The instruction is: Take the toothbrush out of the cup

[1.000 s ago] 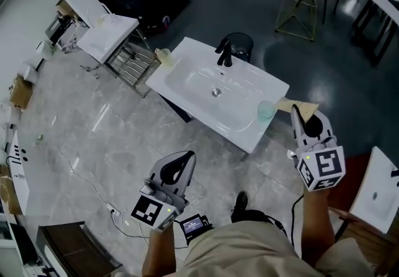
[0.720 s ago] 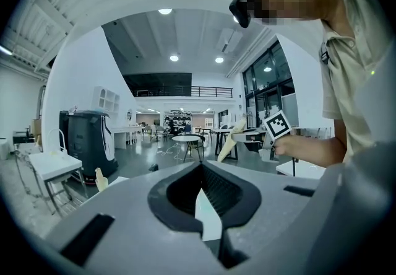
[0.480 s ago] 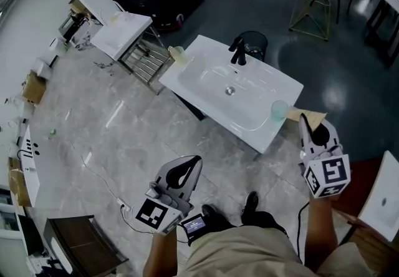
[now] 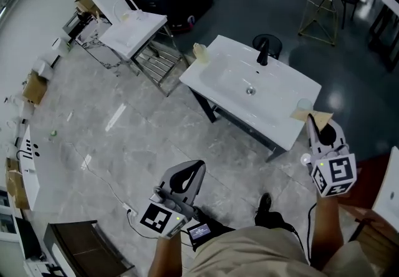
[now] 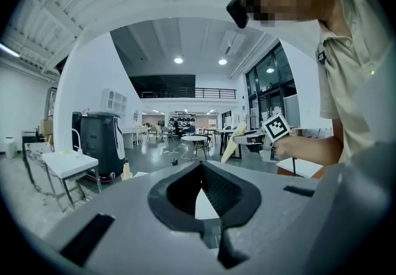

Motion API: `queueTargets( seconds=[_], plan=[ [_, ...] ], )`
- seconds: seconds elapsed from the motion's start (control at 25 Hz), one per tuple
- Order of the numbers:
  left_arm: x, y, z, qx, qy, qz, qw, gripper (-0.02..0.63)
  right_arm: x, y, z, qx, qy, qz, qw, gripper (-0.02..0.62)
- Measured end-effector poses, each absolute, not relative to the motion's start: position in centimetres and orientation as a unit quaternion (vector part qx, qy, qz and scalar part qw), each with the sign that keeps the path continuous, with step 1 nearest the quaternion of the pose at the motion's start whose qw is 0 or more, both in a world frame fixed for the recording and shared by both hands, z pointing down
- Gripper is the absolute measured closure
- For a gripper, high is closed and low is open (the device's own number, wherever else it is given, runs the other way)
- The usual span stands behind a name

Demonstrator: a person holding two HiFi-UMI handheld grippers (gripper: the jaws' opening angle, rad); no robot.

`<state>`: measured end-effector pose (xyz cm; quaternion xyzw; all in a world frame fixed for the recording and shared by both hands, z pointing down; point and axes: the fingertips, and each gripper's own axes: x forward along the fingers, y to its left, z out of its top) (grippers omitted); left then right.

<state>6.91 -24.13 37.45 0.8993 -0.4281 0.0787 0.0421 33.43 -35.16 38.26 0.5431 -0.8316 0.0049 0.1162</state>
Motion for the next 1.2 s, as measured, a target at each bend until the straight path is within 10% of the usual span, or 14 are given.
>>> queueTargets(
  seconds=[0.6,1.2],
  plan=[
    [-31.3,-20.0,35.3,0.882,-0.469,0.022,0.048,0.600,1.8,-32.1,31.3,0.569,-0.809,-0.042,0.140,0.561],
    [-35.3,-25.9,35.1,0.908,-0.417,0.011,0.044,0.600,-0.7,-33.4,31.3,0.612,-0.772,-0.039,0.167,0.561]
  ],
)
